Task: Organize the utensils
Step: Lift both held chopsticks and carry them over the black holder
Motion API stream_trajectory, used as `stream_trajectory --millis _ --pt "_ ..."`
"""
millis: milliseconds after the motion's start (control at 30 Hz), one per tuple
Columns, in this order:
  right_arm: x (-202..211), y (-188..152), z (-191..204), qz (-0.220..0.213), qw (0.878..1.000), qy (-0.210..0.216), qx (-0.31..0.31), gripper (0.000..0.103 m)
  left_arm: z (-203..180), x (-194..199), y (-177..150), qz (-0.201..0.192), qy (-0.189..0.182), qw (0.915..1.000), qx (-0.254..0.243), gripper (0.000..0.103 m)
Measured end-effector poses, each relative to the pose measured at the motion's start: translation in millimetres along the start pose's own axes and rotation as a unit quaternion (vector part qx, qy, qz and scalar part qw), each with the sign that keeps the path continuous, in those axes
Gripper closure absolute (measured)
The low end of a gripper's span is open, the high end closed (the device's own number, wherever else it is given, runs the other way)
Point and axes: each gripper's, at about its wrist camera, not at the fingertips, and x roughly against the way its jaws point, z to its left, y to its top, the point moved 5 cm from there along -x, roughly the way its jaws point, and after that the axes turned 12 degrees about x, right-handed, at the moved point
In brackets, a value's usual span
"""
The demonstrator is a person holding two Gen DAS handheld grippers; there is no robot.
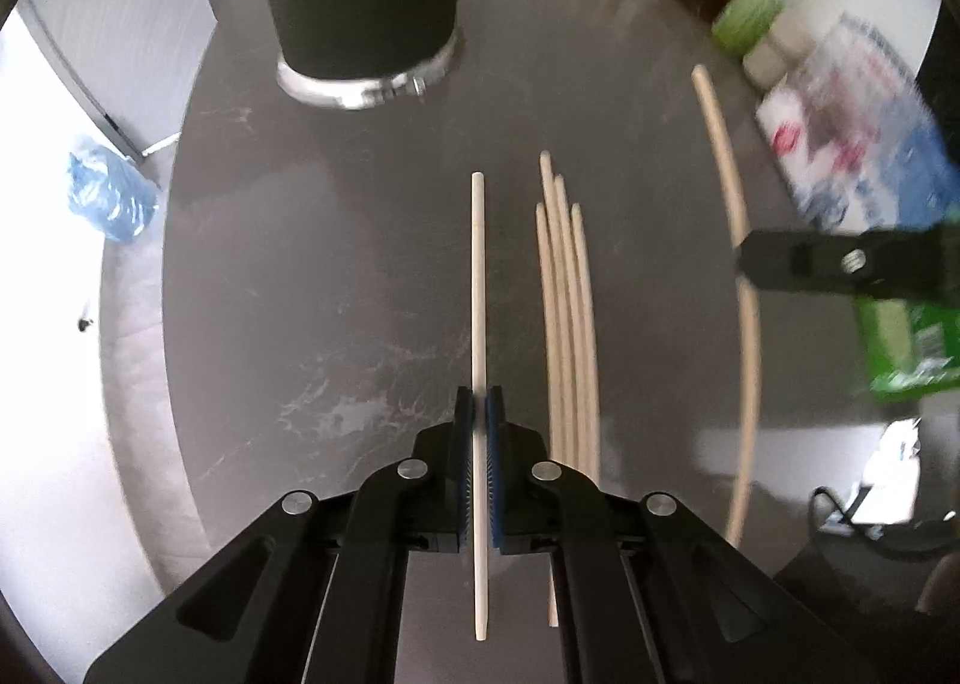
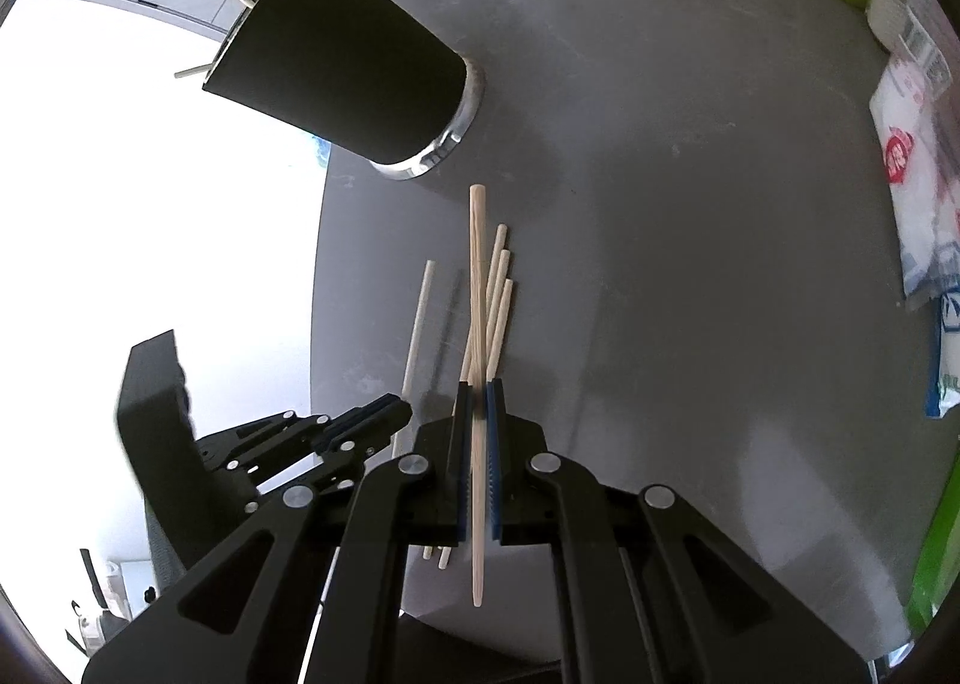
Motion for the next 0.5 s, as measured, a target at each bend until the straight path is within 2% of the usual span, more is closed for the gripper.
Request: stream_trajectory --millis 100,267,500 --pt "8.4 11.6 11.9 -0.017 1.000 0.011 0.019 0.098 -2.8 23.7 12.4 -0.031 -0.030 0.9988 0.020 0.100" --pt "31.2 38.0 36.8 -0.056 0.996 0.018 0.063 0.098 -14.0 67.0 41.6 -0.096 -0.087 0.9910 0.031 0.100" --pt "50.2 68.4 55.1 -0.076 0.993 0.019 0.090 0.098 -18.7 107.8 66.1 -0.146 -0.111 0.9825 0.031 0.100"
